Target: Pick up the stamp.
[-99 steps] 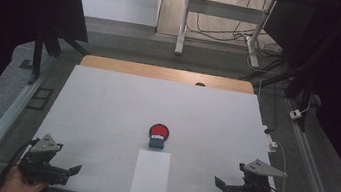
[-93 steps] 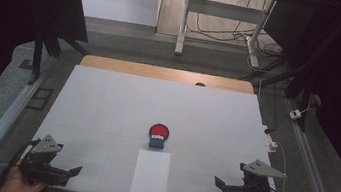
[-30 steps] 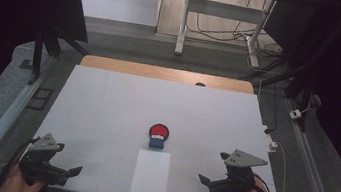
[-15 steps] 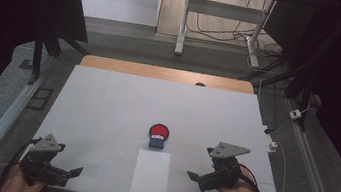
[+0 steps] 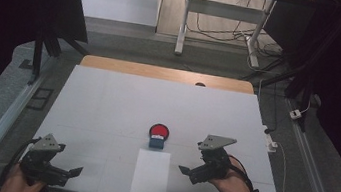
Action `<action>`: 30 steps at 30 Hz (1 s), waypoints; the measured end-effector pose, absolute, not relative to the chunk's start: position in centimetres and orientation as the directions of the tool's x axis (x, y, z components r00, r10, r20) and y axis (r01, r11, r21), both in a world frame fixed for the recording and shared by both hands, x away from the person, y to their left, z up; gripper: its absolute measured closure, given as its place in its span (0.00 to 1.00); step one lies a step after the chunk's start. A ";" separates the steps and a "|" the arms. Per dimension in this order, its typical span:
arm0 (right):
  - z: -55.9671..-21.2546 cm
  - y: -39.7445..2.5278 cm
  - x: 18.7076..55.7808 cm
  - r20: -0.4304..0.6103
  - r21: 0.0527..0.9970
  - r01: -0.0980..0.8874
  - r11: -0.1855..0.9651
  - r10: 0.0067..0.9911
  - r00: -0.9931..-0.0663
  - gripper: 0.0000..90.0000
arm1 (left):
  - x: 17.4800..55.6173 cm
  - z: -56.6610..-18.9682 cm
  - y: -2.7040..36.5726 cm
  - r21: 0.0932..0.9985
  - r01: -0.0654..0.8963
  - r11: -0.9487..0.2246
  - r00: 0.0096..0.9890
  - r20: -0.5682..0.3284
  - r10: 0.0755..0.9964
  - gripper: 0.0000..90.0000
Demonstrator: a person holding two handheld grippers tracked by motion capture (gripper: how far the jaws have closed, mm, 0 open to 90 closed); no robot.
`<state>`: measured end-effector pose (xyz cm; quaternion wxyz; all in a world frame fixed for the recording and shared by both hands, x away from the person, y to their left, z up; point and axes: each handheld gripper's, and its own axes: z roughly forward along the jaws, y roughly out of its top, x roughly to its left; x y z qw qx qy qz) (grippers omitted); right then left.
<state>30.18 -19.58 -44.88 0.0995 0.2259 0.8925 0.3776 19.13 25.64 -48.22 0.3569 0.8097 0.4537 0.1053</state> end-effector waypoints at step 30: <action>-46.1 -13.6 34.3 -0.050 0.677 0.246 0.694 0.376 -0.925 0.00 | 19.1 -48.2 25.6 0.671 0.660 -0.338 0.571 -0.154 0.807 0.01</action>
